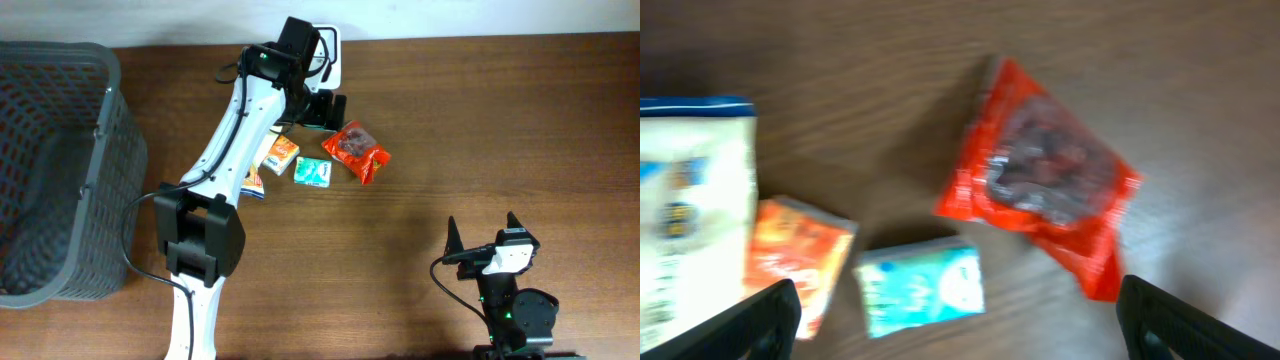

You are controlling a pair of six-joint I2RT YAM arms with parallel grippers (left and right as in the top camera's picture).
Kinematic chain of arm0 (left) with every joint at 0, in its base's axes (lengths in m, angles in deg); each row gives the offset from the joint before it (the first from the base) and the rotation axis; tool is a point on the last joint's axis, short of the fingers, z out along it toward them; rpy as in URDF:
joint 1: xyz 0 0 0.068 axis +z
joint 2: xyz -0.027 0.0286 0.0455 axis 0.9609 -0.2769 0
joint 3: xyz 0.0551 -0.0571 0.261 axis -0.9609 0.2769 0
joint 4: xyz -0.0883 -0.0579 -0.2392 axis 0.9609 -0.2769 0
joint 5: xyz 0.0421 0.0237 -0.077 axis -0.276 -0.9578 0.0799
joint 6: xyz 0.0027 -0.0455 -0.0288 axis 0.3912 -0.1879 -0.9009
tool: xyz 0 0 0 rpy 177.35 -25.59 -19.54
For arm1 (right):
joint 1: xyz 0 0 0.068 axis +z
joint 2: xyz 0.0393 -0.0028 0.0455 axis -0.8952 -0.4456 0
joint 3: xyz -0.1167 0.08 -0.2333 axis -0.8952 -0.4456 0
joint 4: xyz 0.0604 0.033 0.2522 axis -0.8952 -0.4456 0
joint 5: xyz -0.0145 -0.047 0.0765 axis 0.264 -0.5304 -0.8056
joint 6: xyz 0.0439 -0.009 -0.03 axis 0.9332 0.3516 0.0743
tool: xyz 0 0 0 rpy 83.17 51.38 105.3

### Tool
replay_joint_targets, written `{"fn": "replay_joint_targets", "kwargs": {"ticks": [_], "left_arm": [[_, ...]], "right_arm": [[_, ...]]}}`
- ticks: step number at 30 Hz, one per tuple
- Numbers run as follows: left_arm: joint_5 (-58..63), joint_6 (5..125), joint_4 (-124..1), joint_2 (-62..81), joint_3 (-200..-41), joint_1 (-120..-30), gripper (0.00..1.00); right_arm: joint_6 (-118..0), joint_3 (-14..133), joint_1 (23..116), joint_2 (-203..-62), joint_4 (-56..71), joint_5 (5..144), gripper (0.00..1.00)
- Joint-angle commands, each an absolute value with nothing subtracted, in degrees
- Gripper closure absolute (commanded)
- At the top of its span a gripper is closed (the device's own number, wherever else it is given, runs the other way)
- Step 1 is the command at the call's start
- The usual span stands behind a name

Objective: Scan the item barcode

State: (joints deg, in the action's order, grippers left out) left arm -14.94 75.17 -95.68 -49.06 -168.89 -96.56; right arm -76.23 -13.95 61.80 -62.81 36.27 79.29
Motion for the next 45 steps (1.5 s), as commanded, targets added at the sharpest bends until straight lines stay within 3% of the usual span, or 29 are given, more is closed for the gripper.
{"fn": "replay_joint_targets", "kwargs": {"ticks": [1,3,5,8,13,17,19,21,23,27,30,35,39,45], "left_arm": [[-23.7,75.1,-95.9,-48.9,-169.4,-96.2,0.01],[-23.7,75.1,-96.0,-48.9,-169.4,-96.2,0.01],[-23.7,75.1,-97.0,-48.9,-169.4,-96.2,0.01],[-23.7,75.1,-97.0,-48.9,-169.4,-96.2,0.01],[-23.7,75.1,-97.0,-48.9,-169.4,-96.2,0.01],[-23.7,75.1,-97.0,-48.9,-169.4,-96.2,0.01],[-23.7,75.1,-97.0,-48.9,-169.4,-96.2,0.01],[-23.7,75.1,-97.0,-48.9,-169.4,-96.2,0.01],[-23.7,75.1,-97.0,-48.9,-169.4,-96.2,0.01],[-23.7,75.1,-97.0,-48.9,-169.4,-96.2,0.01],[-23.7,75.1,-97.0,-48.9,-169.4,-96.3,0.01],[-23.6,75.1,-97.0,-48.9,-169.4,-96.3,0.01],[-23.7,75.1,-97.0,-48.9,-169.4,-96.2,0.01],[-23.7,75.1,-97.0,-48.9,-169.4,-96.3,0.01]], "right_arm": [[-76.1,-14.4,61.6,-62.5,36.5,80.2,0.02],[-74.6,-14.4,61.6,-62.5,43.0,79.9,0.01],[-67.4,-14.4,61.6,-62.5,49.6,61.3,0.02],[-65.2,-14.4,61.6,-62.5,56.7,50.2,0.02],[-64.8,-6.0,61.5,-65.9,56.2,51.4,0.02],[-68.3,18.5,61.5,-91.7,31.4,51.2,0.02],[-68.3,32.4,61.6,-109.1,19.9,44.2,0.02],[-68.1,38.3,61.6,-122.4,19.8,22.0,0.02],[-65.5,38.5,61.7,-135.9,24.6,12.1,0.02],[-47.8,39.5,61.3,-144.5,23.9,33.8,0.02],[-46.8,44.5,61.3,-148.2,18.9,43.1,0.02],[-46.8,44.4,63.3,-153.3,25.2,50.3,0.04],[-45.0,44.4,65.2,-162.6,32.7,49.2,0.20],[-45.0,44.4,70.8,-170.7,40.8,51.4,0.19]]}}
